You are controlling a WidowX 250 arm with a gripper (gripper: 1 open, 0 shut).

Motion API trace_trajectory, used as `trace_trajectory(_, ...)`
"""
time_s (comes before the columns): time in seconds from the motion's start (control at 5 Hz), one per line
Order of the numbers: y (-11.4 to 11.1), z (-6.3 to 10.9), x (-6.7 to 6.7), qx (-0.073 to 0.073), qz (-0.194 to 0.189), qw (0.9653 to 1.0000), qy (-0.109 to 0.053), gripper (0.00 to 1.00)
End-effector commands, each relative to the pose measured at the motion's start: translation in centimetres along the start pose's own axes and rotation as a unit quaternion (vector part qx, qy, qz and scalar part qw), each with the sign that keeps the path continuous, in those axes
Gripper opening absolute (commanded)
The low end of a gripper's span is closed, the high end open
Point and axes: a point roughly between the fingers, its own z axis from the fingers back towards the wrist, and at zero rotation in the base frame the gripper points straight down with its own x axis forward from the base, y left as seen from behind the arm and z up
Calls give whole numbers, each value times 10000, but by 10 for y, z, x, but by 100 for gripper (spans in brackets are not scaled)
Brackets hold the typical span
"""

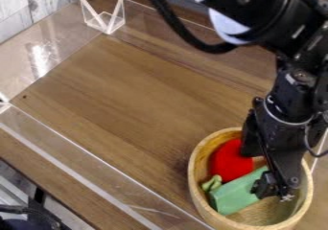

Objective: Remove the green block from the brown bowl and put it on the table

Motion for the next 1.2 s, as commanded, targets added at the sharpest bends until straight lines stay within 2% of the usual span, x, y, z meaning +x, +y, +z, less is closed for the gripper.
trace_trajectory(0.0,6,15,5,182,87,9992,-348,100)
trace_trajectory(0.6,6,13,5,208,161,9985,-476,100)
trace_trajectory(1.0,6,-6,1,136,193,9982,-559,100)
